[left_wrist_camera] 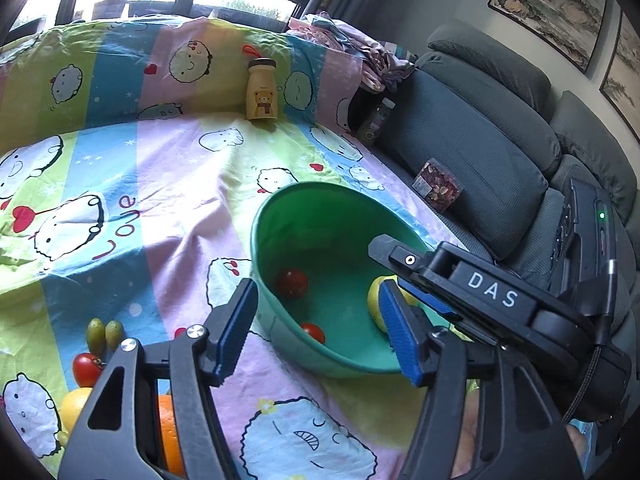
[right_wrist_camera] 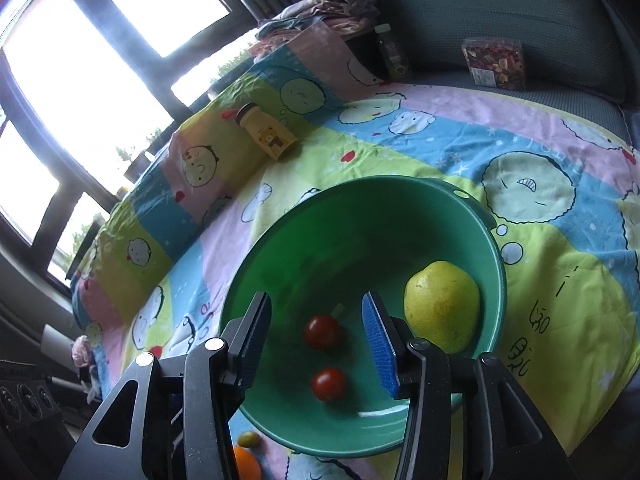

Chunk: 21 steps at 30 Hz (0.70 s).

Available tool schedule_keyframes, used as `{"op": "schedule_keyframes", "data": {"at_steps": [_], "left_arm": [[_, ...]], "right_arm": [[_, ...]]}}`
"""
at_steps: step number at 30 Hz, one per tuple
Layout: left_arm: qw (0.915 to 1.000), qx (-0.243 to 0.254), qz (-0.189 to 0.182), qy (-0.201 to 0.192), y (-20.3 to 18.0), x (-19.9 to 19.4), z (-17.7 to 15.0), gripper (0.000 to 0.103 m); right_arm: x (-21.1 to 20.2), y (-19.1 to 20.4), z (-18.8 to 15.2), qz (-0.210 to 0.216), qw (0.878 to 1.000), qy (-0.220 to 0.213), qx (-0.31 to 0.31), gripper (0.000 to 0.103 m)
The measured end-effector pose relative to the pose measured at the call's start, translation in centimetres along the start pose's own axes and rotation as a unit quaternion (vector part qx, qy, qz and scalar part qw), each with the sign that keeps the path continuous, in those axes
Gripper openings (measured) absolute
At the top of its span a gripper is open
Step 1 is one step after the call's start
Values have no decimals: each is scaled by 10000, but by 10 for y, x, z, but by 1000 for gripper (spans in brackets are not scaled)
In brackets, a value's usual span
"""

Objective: Organize fruits
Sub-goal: 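Move the left tool back toward the loose fruits beside the lemon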

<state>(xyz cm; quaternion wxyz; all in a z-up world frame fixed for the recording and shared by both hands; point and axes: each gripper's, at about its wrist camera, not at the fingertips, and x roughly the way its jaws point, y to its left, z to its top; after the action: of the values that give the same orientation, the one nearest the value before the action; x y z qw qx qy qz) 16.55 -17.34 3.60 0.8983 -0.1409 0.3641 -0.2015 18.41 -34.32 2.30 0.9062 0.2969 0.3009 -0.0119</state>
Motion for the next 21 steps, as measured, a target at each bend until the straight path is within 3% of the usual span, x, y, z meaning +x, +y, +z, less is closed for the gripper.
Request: {"op": "schedule_keyframes", "data": {"at_steps": [5,10,18,21], "left_arm": [[9970,-368,650,-224,37,-36,7,68],[9847,-1011,1401,-224,92,-64,5,68],[9739,-1722,1471,135,146,-55,-10,64],[9726,-1869,1330,385,154,-42,-17,56]], "right_arm": [[-5,21,-5,390,9986,112,-332,48],[-7,51,-16,909,9916,548,-741,48],[53,93,-55,1140,9667,1907,-1268,48],[76,101,-67,1117,9595,2258,-1265,37]]}}
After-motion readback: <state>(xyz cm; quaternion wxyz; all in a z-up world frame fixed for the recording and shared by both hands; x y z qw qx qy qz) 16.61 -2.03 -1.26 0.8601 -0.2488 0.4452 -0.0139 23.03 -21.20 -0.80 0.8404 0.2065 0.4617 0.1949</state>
